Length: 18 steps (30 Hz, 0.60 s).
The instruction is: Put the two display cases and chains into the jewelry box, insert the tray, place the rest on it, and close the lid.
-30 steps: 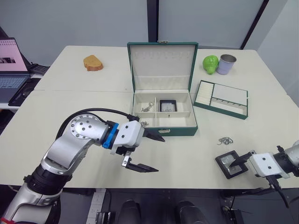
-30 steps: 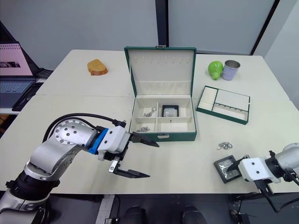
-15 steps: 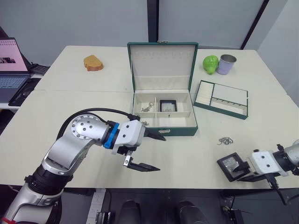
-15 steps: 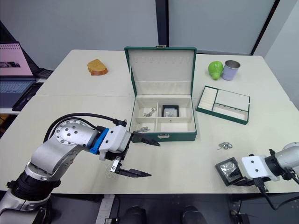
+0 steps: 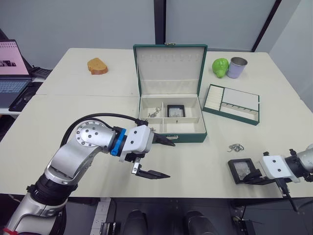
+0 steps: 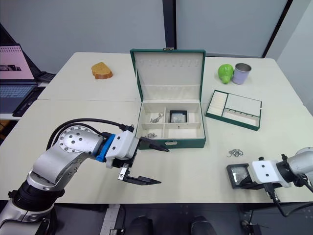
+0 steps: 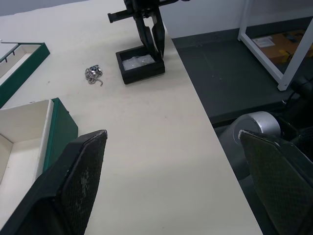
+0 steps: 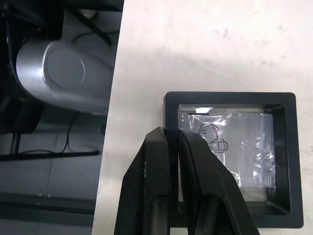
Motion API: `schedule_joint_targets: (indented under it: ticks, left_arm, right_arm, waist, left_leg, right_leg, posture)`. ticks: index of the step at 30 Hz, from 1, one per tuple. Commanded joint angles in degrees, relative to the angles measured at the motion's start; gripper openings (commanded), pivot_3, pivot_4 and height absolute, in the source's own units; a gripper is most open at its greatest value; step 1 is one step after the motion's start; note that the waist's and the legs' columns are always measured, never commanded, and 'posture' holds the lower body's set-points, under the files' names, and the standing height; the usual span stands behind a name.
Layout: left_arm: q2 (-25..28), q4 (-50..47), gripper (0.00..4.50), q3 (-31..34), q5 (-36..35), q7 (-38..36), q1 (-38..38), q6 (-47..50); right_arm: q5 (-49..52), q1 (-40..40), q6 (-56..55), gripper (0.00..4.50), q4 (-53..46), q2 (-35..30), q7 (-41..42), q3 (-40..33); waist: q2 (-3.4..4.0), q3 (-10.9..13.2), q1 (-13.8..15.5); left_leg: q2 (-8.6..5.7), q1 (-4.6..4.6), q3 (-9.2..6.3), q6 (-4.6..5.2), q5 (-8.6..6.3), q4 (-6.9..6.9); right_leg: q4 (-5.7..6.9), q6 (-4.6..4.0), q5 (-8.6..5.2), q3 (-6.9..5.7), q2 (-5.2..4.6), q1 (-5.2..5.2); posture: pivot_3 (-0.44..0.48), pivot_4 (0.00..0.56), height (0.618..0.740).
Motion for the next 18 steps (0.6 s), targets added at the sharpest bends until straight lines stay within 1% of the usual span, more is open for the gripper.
schedule_joint_targets:
  ticks: [1, 3, 5, 7, 9, 12, 14, 17, 18]
  left_arm:
    - [-0.11, 0.31, 4.5, 4.11, -1.51, 3.1, -0.09, 1.71]
    - [-0.17, 0.27, 4.5, 5.9, -2.48, 4.69, 0.02, 3.04]
    - [-0.31, -0.35, 4.5, 8.98, -4.32, 7.34, 0.66, 5.29]
    - [-0.41, -1.91, 4.5, 13.26, -7.56, 10.66, 2.28, 8.64]
    - [-0.68, -3.07, 4.5, 16.85, -10.44, 13.64, 3.71, 11.47]
    - [-0.16, -4.17, 4.5, 20.48, -11.1, 17.02, 6.36, 12.7]
    - [-0.02, -5.24, 4.5, 23.02, -12.07, 19.21, 8.14, 13.53]
    - [-0.28, -6.81, 4.5, 25.62, -13.24, 22.25, 10.08, 14.49]
    - [-0.32, -7.59, 4.5, 27.27, -13.45, 23.57, 11.67, 14.76]
  right_arm:
    - [7.66, -2.64, 9.64, 0.02, -6.17, -3.11, 1.71, -4.09]
    - [10.94, -4.77, 14.74, 0.02, -8.07, -4.54, 2.58, -4.71]
    - [14.98, -8.97, 20.63, 0.02, -9.55, -6.43, 4.28, -4.75]
    - [16.33, -17.75, 24.35, 0.02, -8.6, -5.18, 4.93, -1.92]
    - [15.04, -27.51, 27.83, 0.02, -6.37, -1.49, 4.07, 2.59]
    - [10.77, -39.52, 30.73, 0.02, -1.8, 4.59, 4.25, 9.56]
    - [8.53, -45.64, 33.04, 0.02, 1.08, 8.34, 4.07, 13.17]
    - [6.48, -51.24, 35.47, 0.02, 4.7, 11.99, 4.72, 16.49]
    - [5.89, -53.63, 36.38, 0.02, 6.56, 14.24, 4.7, 17.84]
  waist:
    - [0.0, 0.0, 0.01]
    - [0.01, 0.0, 0.02]
    - [0.02, 0.0, 0.02]
    - [0.04, 0.02, -0.16]
    - [0.02, 0.02, -0.43]
    - [0.04, 0.03, -1.03]
    - [0.03, 0.04, -1.11]
    - [0.02, 0.06, -0.99]
    - [0.02, 0.06, -0.86]
  left_leg:
    - [0.0, 0.0, -0.01, 0.0, 0.0, 0.0]
    - [0.0, 0.0, -0.03, 0.0, 0.0, -0.01]
    - [0.0, -0.01, -0.04, 0.0, 0.0, 0.0]
    - [0.02, 0.0, -0.06, 0.01, -0.01, 0.0]
    - [0.05, 0.02, -0.08, 0.01, -0.01, -0.01]
    - [0.1, 0.06, -0.13, 0.0, 0.0, -0.02]
    - [0.1, 0.04, -0.14, 0.0, 0.0, -0.01]
    - [0.07, -0.1, -0.12, 0.0, 0.0, 0.0]
    - [0.07, -0.12, -0.12, 0.0, 0.0, 0.0]
  right_leg:
    - [0.01, 0.0, 0.0, -0.01, 0.0, -0.01]
    - [0.02, 0.0, 0.0, -0.02, 0.0, 0.0]
    - [0.01, 0.0, 0.0, -0.04, 0.0, -0.02]
    - [0.03, 0.0, 0.0, -0.07, 0.0, -0.02]
    - [0.06, 0.0, 0.0, -0.05, 0.0, -0.08]
    - [0.07, -0.01, 0.0, -0.09, 0.04, -0.08]
    - [0.06, -0.02, -0.01, -0.11, 0.04, -0.1]
    - [0.06, -0.02, -0.01, -0.16, -0.03, -0.22]
    - [0.07, -0.02, -0.01, -0.17, -0.04, -0.25]
  posture:
    - [0.0, 0.15, 0.74]
    - [0.0, 0.15, 0.74]
    - [0.0, 0.15, 0.74]
    - [0.0, 0.15, 0.74]
    - [0.0, 0.15, 0.74]
    - [0.0, 0.15, 0.74]
    - [0.0, 0.15, 0.74]
    - [0.0, 0.15, 0.74]
    - [0.0, 0.15, 0.74]
